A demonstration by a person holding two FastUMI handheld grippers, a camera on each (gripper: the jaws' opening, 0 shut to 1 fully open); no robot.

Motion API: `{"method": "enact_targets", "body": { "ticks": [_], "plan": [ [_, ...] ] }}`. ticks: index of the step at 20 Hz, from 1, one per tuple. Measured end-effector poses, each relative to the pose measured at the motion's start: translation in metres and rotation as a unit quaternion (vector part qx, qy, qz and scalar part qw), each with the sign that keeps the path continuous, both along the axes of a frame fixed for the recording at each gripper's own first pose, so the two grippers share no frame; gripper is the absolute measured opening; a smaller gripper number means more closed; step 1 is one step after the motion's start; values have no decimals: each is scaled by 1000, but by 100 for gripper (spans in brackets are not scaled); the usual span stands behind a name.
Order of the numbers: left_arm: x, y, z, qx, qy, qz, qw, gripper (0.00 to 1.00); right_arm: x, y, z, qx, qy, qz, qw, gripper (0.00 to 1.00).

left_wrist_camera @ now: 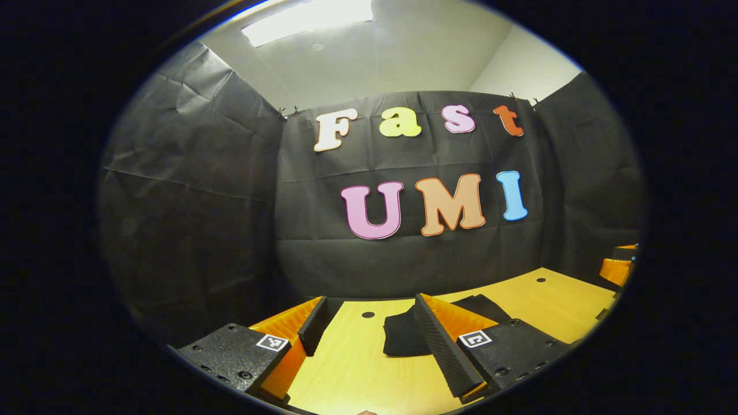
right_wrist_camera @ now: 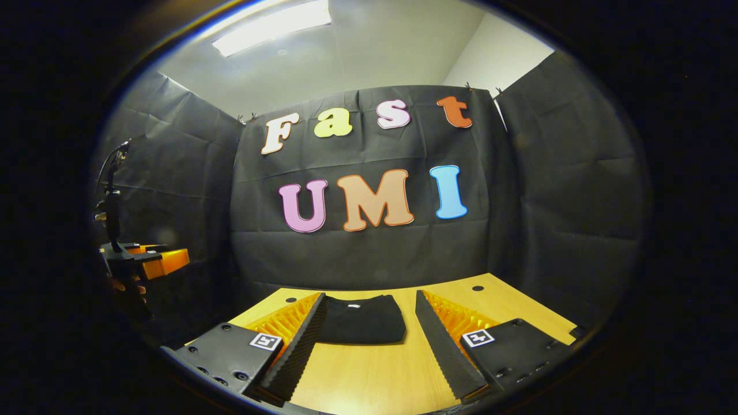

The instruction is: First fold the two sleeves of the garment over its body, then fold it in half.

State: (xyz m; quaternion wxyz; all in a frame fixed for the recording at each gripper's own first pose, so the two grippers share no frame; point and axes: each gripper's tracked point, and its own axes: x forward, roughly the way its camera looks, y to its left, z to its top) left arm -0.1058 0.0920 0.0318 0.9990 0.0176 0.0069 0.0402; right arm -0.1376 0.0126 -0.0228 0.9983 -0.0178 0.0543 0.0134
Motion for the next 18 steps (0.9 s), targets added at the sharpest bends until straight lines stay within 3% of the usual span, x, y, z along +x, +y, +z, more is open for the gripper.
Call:
{"method": "enact_targets", "body": {
  "ticks": [4,5,10,18],
  "plan": [
    [-3,-19,14,-20,-16,-10,1000,91,-2,-11,12,3,-10,-6,1000,94],
    [-3,-21,14,-19,-17,-11,1000,91,-4,-12,14,3,-12,-6,1000,97],
    [-1,-24,18,-11,-22,-14,1000,92,-5,-10,20,-1,-18,-4,1000,94],
    [0,-23,12,-13,-9,-14,1000,91,-6,-6,25,-5,-23,0,1000,97]
  ]
}}
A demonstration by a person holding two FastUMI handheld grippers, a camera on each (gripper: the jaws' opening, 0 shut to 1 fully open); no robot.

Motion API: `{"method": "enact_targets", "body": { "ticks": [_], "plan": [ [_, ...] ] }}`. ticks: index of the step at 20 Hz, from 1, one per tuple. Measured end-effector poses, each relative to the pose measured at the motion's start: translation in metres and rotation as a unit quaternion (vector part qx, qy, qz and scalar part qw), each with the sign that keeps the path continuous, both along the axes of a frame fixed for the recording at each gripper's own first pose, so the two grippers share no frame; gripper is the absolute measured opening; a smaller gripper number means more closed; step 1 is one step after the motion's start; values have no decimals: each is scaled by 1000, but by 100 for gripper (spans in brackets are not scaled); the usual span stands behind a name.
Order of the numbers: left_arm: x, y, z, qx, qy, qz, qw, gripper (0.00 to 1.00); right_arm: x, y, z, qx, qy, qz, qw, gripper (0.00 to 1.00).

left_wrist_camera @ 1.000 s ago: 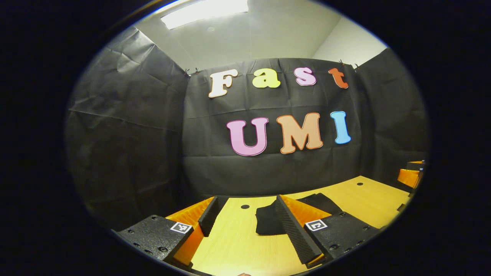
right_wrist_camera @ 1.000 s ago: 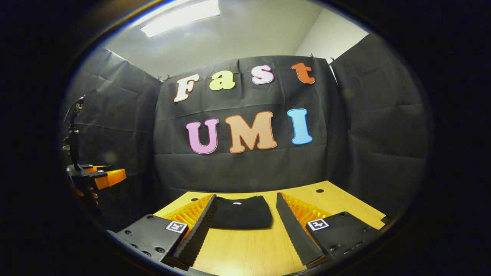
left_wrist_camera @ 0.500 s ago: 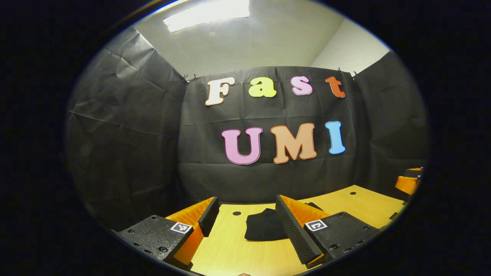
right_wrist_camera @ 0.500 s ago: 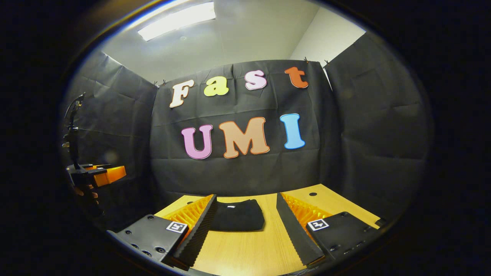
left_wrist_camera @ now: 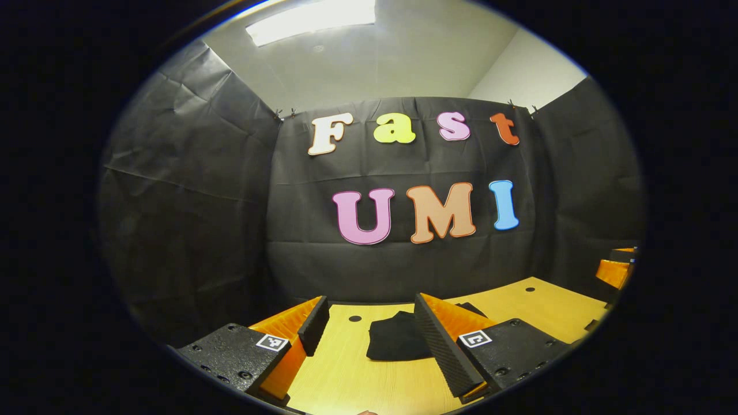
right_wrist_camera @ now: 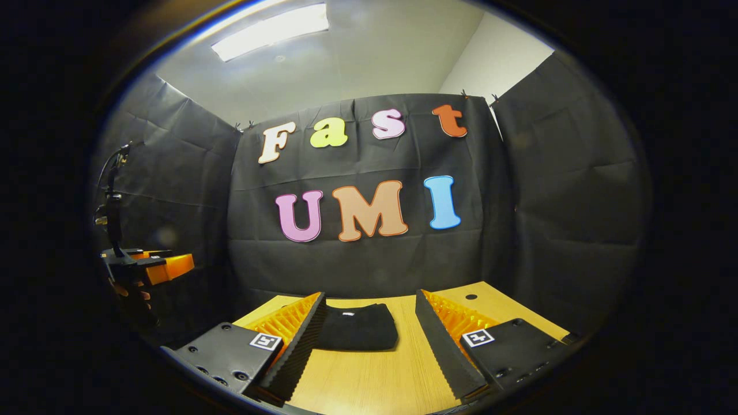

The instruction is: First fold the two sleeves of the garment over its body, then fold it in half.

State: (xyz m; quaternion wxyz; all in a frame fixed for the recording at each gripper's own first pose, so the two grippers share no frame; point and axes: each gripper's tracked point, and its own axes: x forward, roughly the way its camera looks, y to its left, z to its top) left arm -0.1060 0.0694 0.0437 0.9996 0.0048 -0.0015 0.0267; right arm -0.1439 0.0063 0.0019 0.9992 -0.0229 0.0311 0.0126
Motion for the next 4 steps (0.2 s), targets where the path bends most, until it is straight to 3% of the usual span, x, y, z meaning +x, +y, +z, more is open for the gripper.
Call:
{"method": "enact_targets", "body": {
  "ticks": [4],
  "plan": [
    [1,1,4,4,-4,3,1000,91,-1,4,-1,-6,3,5,1000,97]
  ]
}}
